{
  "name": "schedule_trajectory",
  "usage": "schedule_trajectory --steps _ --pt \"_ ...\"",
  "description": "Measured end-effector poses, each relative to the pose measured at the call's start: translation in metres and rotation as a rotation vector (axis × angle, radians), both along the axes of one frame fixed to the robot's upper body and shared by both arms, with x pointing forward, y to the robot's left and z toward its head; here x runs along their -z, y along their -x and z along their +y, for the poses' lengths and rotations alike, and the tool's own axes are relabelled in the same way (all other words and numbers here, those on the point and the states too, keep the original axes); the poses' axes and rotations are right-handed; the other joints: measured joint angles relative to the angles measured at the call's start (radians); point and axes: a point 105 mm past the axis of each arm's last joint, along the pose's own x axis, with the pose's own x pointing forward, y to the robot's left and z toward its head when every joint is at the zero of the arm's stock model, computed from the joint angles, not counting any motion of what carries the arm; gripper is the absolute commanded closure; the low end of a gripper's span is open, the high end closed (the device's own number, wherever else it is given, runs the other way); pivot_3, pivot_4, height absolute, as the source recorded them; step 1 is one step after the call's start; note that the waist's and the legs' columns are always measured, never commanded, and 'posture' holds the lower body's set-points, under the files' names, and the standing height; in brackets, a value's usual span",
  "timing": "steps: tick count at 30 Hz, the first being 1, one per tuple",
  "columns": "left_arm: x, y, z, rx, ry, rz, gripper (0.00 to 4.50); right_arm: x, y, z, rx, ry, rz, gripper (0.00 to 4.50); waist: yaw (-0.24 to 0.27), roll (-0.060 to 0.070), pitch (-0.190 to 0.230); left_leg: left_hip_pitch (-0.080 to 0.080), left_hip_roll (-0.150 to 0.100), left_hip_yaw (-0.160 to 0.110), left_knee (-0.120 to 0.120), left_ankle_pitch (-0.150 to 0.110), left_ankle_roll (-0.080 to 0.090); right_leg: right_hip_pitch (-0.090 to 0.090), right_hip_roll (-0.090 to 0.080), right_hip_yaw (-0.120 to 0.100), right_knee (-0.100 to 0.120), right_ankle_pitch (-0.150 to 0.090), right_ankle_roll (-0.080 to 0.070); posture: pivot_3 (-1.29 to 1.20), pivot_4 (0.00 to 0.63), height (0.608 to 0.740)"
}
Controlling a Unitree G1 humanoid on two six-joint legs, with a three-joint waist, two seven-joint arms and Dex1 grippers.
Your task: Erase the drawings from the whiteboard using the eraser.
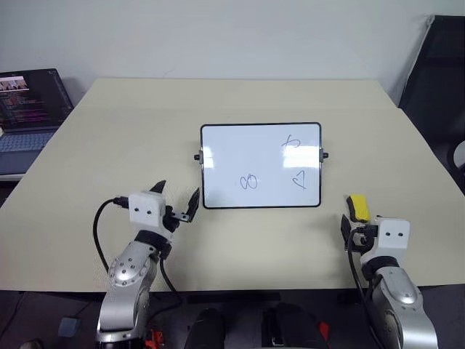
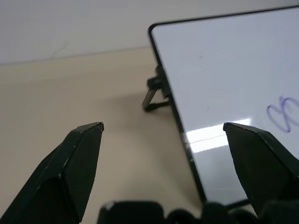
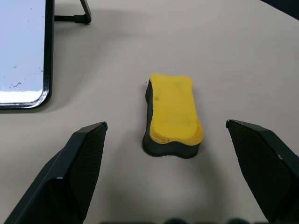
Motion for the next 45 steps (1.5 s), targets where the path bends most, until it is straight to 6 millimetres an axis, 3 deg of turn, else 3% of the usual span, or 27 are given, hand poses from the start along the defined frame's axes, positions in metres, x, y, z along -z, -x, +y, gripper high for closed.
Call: schedule_trajectory --steps 4,9,21,29,37,45 --pt "-0.023 -0.010 -0.031 0.227 0.022 -0.046 0.00 -0.012 -0.009 -0.004 0.005 0.005 -0.015 0.02 -0.001 0.000 0.000 0.000 0.000 0.001 0.000 0.000 0.000 0.000 0.001 0.002 0.000 0.001 0.001 0.00 0.150 0.740" --pt "-0.032 -0.004 -0.075 0.544 -0.024 -0.037 0.00 -0.027 -0.022 -0.009 0.025 -0.047 -0.009 0.02 -0.004 0.000 0.000 0.000 0.001 0.001 0.000 0.000 0.000 0.000 0.003 0.002 0.000 0.001 0.000 0.00 0.150 0.740" --pt "-0.010 0.016 -0.145 1.036 -0.215 0.037 0.00 -0.025 -0.040 -0.023 0.012 -0.095 0.123 0.02 -0.004 0.000 0.000 0.000 0.001 0.002 0.000 0.000 0.000 0.000 0.004 0.003 0.001 0.001 0.000 0.00 0.150 0.740" --pt "-0.006 0.020 -0.157 1.137 -0.258 0.056 0.00 -0.018 -0.051 -0.019 0.001 -0.136 0.171 0.02 -0.006 0.001 0.000 0.000 0.002 0.002 0.000 0.000 0.000 0.000 0.006 0.004 0.001 0.001 -0.001 0.00 0.150 0.740" --pt "-0.002 0.016 -0.156 1.119 -0.278 0.074 0.00 -0.007 -0.052 -0.018 0.001 -0.151 0.215 0.02 -0.005 0.001 0.000 0.000 0.002 0.003 0.000 0.000 0.000 0.000 0.006 0.005 0.001 0.002 -0.001 0.00 0.150 0.740" --pt "-0.001 0.015 -0.153 1.108 -0.290 0.080 0.00 -0.012 -0.056 -0.017 0.009 -0.158 0.203 0.02 -0.006 0.001 0.000 0.000 0.002 0.003 0.000 0.000 0.000 0.000 0.006 0.005 0.001 0.002 -0.001 0.00 0.150 0.740"
